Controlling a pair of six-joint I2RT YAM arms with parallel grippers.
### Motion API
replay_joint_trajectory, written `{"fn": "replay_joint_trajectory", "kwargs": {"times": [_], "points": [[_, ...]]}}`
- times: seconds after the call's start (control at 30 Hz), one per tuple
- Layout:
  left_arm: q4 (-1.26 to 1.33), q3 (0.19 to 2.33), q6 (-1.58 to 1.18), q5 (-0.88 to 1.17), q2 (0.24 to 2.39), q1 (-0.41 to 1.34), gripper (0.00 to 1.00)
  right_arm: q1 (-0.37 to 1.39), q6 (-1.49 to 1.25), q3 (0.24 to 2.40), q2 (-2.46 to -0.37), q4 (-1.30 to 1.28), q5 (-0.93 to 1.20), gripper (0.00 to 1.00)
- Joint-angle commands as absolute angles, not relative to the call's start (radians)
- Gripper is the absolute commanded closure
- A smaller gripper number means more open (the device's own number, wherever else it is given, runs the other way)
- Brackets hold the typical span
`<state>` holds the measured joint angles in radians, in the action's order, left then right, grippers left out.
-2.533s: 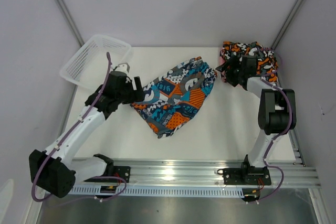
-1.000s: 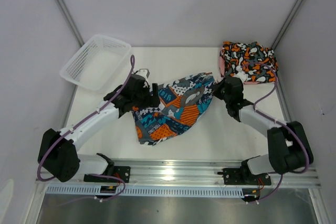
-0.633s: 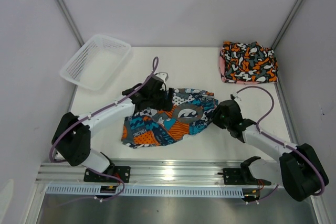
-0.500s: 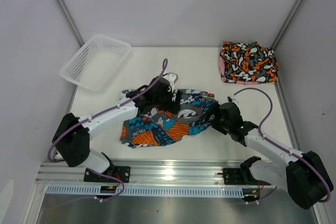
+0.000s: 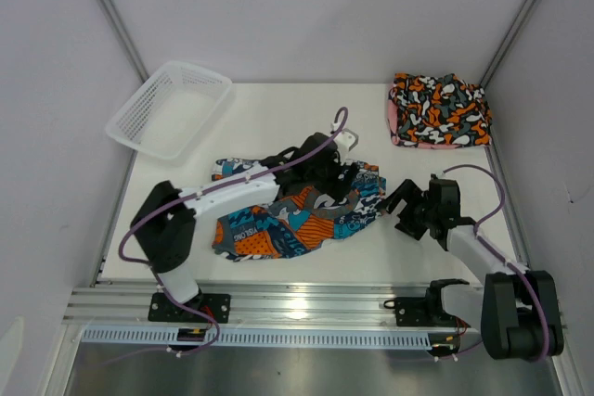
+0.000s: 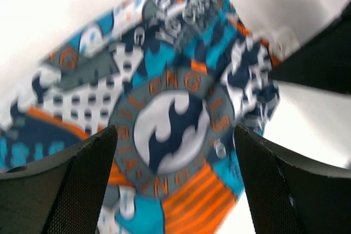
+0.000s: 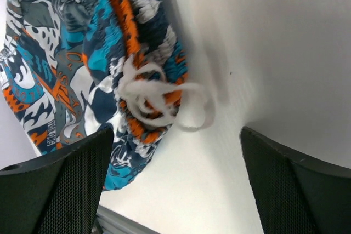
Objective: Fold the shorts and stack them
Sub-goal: Fold the shorts
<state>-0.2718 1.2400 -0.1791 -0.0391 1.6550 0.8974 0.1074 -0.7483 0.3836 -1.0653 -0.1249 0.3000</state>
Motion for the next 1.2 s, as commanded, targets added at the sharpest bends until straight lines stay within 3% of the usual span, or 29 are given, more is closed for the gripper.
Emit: {"fn": "replay_joint_trajectory", "kwargs": {"times": [0.0, 0.33, 0.77, 0.93, 1.03, 1.17], "points": [[-0.278, 1.398, -0.114, -0.074, 1.779, 0.893, 0.11, 0.043, -0.643, 0.426, -1.202, -0.034, 0.478, 0.01], [-0.323, 1.65, -0.143, -0.008, 1.989, 0.762, 0.2, 0.017, -0.588, 0.54, -1.515, 0.137, 0.578, 0.01], [-0.446, 1.901, -0.11, -0.026, 2.255, 0.753, 0.38, 0.063, -0.514, 0.67, -1.562, 0.015, 0.35, 0.05], [-0.336, 1.79, -0.135, 0.018, 2.206, 0.758, 0.38, 0.112, -0.511, 0.709, -1.582, -0.044, 0.273, 0.11], [-0.344, 1.819, -0.149, 0.02, 2.236, 0.759, 0.37, 0.127, -0.518, 0.715, -1.594, -0.038, 0.275, 0.22], [-0.347, 1.874, -0.155, 0.012, 2.279, 0.773, 0.37, 0.167, -0.518, 0.739, -1.611, -0.049, 0.259, 0.28]]}}
